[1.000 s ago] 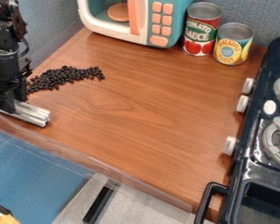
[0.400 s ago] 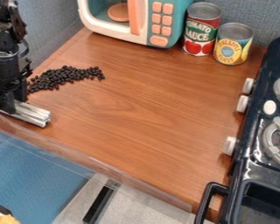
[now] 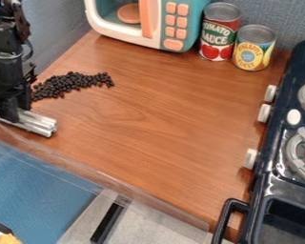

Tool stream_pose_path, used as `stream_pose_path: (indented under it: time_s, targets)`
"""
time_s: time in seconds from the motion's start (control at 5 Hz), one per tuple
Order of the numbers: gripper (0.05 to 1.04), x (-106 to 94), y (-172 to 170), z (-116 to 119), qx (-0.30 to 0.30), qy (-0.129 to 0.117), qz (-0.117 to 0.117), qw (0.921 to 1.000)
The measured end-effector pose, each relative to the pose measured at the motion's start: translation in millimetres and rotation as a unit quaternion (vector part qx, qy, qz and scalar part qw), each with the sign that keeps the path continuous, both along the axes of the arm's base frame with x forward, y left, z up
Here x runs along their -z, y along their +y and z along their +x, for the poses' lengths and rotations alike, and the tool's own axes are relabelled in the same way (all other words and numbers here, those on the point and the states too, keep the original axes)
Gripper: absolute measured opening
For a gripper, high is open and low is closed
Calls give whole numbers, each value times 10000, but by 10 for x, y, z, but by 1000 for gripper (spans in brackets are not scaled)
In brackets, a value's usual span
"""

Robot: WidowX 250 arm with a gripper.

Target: Sweep into pile

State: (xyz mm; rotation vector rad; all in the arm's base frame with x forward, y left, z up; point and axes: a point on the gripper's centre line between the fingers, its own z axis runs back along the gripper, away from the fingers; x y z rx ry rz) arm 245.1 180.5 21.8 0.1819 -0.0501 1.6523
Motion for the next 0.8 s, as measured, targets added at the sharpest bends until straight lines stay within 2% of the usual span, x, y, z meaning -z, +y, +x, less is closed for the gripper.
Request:
stream_pose_path:
  time_s: [0.4,0.8]
  targets:
    - [348,30,-82,20,26,61,-24,10000]
    - [348,29,-313,5,-4,35,-241,9997]
